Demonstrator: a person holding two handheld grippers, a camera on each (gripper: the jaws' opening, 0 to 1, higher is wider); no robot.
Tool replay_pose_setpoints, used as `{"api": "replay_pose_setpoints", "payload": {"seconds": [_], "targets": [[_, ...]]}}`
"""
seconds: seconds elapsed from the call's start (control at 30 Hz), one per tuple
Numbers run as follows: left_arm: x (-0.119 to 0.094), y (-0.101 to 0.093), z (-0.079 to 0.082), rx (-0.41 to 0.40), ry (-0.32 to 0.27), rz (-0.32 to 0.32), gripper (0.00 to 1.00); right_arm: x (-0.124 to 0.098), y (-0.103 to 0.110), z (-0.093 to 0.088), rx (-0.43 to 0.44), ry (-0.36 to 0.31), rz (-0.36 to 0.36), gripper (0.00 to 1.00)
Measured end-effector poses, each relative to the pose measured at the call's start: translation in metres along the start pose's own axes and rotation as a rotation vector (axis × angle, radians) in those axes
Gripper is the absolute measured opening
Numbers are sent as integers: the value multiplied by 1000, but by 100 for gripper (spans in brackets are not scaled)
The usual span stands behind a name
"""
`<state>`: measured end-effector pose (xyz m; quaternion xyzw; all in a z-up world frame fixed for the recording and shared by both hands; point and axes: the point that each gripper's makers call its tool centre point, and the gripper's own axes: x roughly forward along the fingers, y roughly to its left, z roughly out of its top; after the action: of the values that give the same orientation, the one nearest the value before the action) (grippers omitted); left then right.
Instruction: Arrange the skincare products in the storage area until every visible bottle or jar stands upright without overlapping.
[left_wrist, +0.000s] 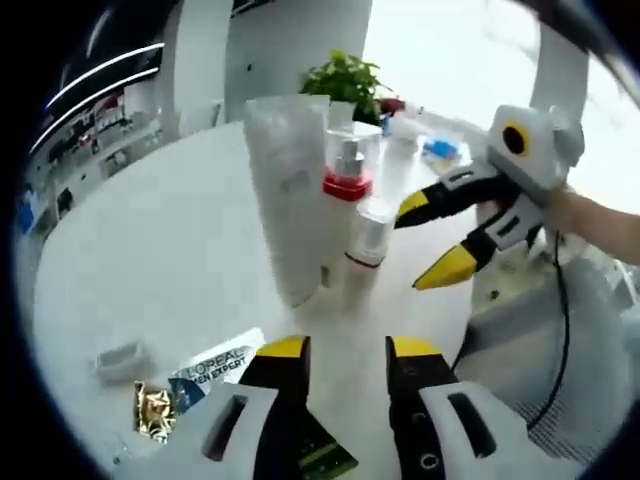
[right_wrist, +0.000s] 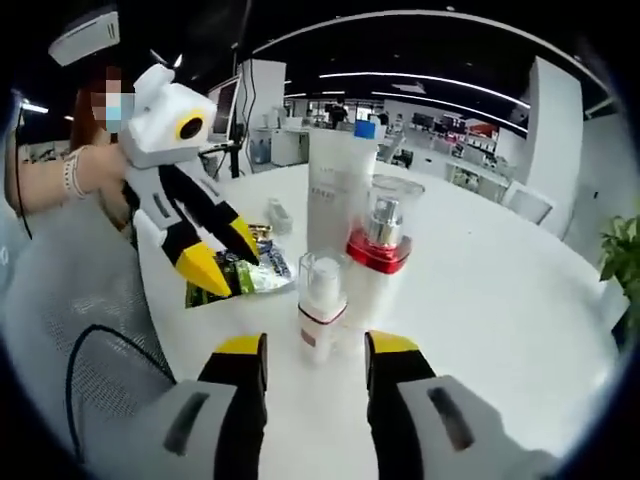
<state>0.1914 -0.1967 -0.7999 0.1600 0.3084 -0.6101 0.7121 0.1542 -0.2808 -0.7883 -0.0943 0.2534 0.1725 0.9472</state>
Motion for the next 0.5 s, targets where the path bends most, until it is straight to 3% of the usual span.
{"api": "replay_pose_setpoints", "payload": {"seconds": [0.07, 0.5], "targets": [[-9, 5, 1, -3, -8, 12, 28, -4, -1, -1, 28, 36, -29, 41], [-56, 30, -12, -42, -51, 89, 38, -18, 12, 22, 97, 28, -92, 57]]}}
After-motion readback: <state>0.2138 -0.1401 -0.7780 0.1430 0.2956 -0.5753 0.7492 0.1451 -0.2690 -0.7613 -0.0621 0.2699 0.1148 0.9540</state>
